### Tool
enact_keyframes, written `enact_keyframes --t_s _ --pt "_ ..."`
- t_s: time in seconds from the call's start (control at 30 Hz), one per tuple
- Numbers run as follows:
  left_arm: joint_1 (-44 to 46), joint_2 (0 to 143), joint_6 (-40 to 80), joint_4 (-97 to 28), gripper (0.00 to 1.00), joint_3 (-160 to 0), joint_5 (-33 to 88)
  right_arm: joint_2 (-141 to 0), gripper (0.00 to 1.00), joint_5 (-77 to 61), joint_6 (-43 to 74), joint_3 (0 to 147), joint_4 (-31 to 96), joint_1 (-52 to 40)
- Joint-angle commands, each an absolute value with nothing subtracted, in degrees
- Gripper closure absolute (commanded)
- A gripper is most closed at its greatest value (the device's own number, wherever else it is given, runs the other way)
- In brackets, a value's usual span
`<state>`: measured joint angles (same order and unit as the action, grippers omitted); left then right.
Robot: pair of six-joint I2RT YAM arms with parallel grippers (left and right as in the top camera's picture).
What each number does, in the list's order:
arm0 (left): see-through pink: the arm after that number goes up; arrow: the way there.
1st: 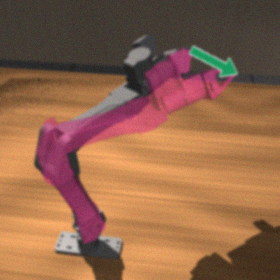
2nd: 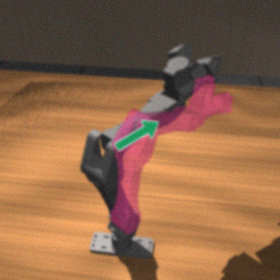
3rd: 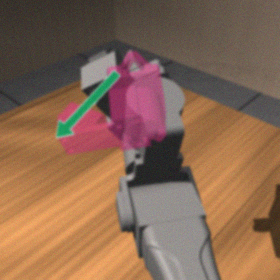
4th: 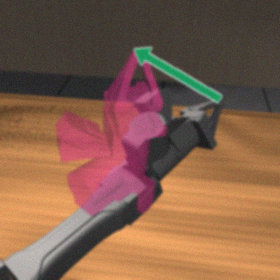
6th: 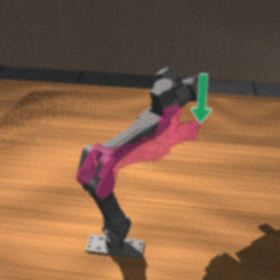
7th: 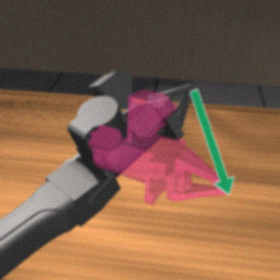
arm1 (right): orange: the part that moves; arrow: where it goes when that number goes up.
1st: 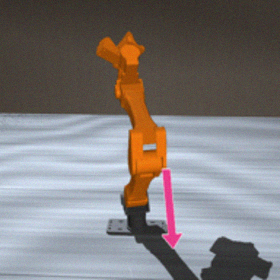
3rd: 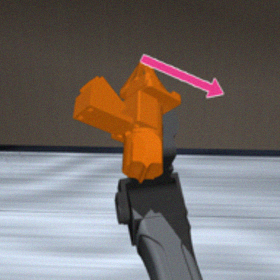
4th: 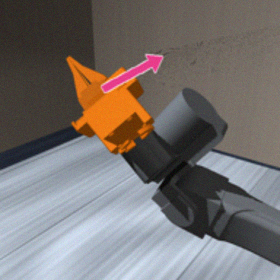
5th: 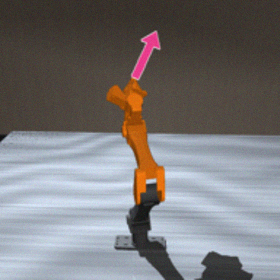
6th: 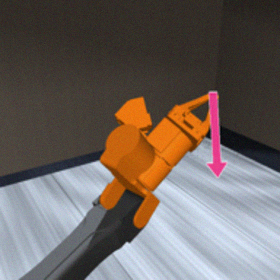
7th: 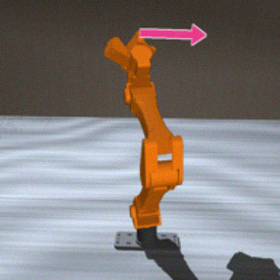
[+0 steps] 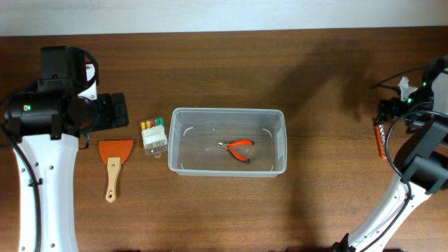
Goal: Pack container
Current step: 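Move the right gripper to the orange socket strip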
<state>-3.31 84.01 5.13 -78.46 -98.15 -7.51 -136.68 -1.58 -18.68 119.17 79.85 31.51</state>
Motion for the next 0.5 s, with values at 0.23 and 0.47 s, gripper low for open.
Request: enact_keyframes --t_s 0.23,0.47 --pt "-3.5 83.5 4.2 -78.3 0.01 -98.5 -7.3 -139.3 0.01 -0.4 -16.7 114.5 77.8 31.1" --pt "-3.5 83.5 4.2 -78.3 0.01 -98.5 -7.3 -139.3 0.01 0.1 -15.8 108.5 73.6 31.1"
